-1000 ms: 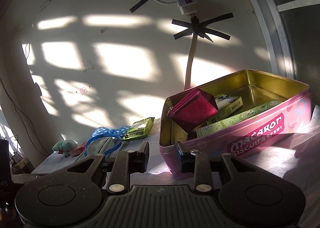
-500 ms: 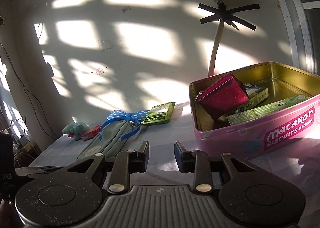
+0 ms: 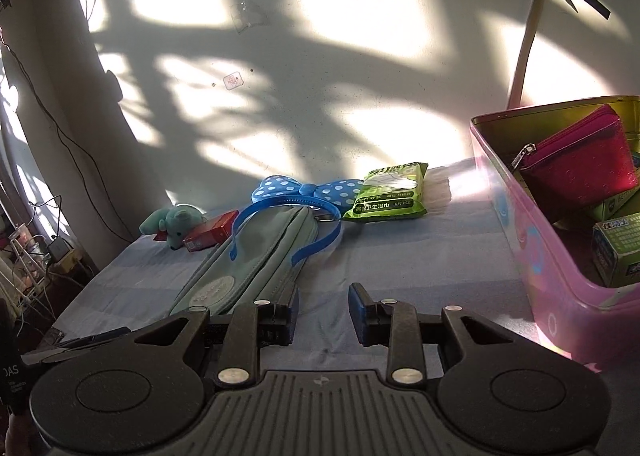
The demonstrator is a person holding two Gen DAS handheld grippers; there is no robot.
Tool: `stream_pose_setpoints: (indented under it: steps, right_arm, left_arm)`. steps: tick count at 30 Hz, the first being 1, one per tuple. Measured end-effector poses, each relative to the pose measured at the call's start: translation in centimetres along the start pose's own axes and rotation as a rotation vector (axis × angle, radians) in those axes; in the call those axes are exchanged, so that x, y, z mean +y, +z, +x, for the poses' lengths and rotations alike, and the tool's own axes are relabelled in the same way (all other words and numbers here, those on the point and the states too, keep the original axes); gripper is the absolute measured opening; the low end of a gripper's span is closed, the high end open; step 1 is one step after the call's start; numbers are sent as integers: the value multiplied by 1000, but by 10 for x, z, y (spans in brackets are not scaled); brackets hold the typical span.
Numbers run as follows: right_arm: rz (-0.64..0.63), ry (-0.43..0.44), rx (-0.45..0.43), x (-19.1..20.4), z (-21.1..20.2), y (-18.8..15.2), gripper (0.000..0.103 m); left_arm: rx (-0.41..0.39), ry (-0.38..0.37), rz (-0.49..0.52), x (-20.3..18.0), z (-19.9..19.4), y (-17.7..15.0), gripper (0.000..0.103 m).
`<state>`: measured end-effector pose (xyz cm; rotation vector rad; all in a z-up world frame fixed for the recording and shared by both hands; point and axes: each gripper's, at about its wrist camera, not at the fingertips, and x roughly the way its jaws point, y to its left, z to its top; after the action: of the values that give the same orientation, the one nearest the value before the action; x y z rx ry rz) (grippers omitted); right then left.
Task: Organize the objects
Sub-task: 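Reach the right gripper to the blue bow headband and grasp its band, then lift the blue bow headband off the teal pouch with the right gripper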
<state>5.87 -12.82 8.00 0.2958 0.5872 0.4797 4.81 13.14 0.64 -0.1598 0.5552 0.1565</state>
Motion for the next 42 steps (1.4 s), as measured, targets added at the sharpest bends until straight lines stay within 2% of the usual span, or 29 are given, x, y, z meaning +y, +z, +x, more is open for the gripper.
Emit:
stream_pose_setpoints:
  steps: [3, 8, 11, 13, 15, 16, 19, 23, 26, 29, 31, 34, 38, 42]
  right_arm:
    - [57, 6, 19, -5, 34, 14, 30]
    - [72, -44, 42, -8, 85, 32, 30]
    - [77, -46, 72, -8, 108, 37, 30]
    - [64, -81, 98, -7, 126, 38, 29]
    - [62, -94, 93, -7, 133, 38, 9]
    - [80, -95, 89, -8, 134, 39, 8]
    - [167, -23, 82, -12, 127, 42, 8]
    - [168, 46, 40, 0, 96, 44, 7]
    - [82, 71, 24, 16, 63, 35, 6]
    - [-13, 49, 15, 27, 29, 12, 6]
    - [-30, 33, 38, 27, 11, -7, 6]
    - [50, 64, 66, 14, -10, -25, 7]
    - [70, 65, 73, 7, -20, -35, 13]
    - [45, 58, 58, 6, -25, -38, 17]
  left_arm:
    - [-29, -7, -3, -1, -2, 0, 58]
    - [-96, -13, 75, -14, -5, -2, 58]
    - [-109, -17, 99, -17, -5, -2, 60]
    - [-108, -23, 95, -17, -5, -2, 60]
    - [-102, -27, 80, -14, -5, -1, 60]
    - [-98, -29, 70, -13, -4, 0, 60]
    - [-91, -34, 28, -6, -2, 2, 60]
    - [-93, -35, -58, 8, -1, 6, 60]
    - [-97, -38, -126, 19, -1, 8, 61]
    - [-89, -64, -163, 25, 0, 8, 61]
    - [-92, -74, -162, 25, -1, 8, 61]
    - [-109, -85, -138, 22, -5, 7, 61]
    - [-100, -101, -121, 20, -11, 6, 61]
    - [-96, -135, -91, 8, -36, 3, 61]
